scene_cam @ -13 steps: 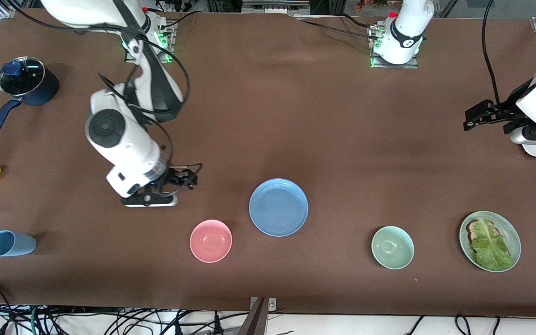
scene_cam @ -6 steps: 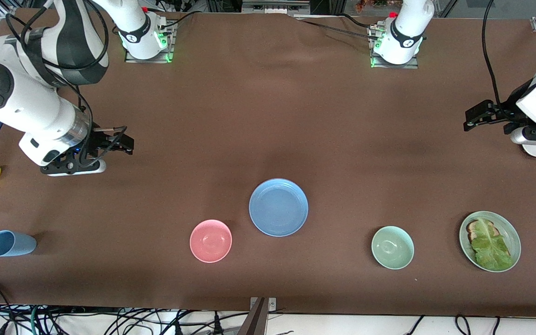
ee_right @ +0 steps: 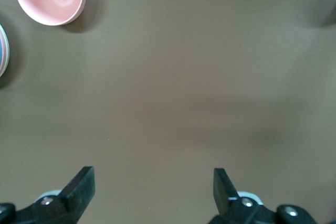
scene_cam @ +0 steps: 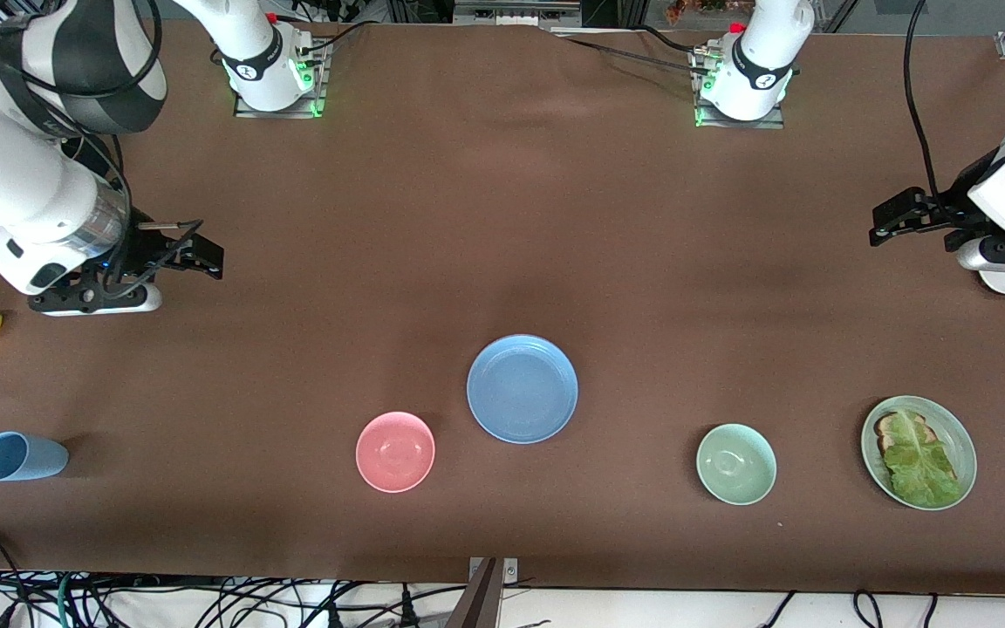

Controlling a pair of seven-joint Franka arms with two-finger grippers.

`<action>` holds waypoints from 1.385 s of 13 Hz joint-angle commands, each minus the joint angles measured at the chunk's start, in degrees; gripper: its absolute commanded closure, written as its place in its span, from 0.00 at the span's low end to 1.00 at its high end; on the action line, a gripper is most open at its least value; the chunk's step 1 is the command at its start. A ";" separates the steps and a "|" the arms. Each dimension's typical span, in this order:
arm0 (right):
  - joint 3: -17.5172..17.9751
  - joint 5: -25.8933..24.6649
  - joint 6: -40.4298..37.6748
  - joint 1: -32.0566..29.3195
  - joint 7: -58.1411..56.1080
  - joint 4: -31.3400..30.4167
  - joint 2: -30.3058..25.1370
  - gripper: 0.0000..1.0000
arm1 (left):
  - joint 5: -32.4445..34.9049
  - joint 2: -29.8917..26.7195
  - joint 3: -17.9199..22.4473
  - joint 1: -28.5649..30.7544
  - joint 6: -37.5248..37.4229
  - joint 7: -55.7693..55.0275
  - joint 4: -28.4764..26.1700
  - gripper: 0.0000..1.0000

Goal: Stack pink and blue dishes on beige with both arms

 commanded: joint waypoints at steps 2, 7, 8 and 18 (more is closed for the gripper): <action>-0.88 0.40 -3.86 -1.24 -1.92 1.78 -0.50 0.00 | 0.61 0.57 -0.17 0.19 -0.30 0.49 1.39 0.00; -0.97 0.23 -4.40 -1.33 -2.36 1.87 -0.77 0.00 | 0.61 0.57 -0.17 0.19 -0.30 0.49 1.39 0.00; -1.32 0.23 -4.40 -1.33 -2.19 1.87 -0.77 0.00 | 0.61 0.57 -0.17 0.19 -0.30 0.58 1.39 0.00; -2.11 0.05 -4.40 -1.07 -2.36 4.24 0.02 0.00 | 0.61 0.57 -0.17 0.19 -0.30 0.58 1.39 0.00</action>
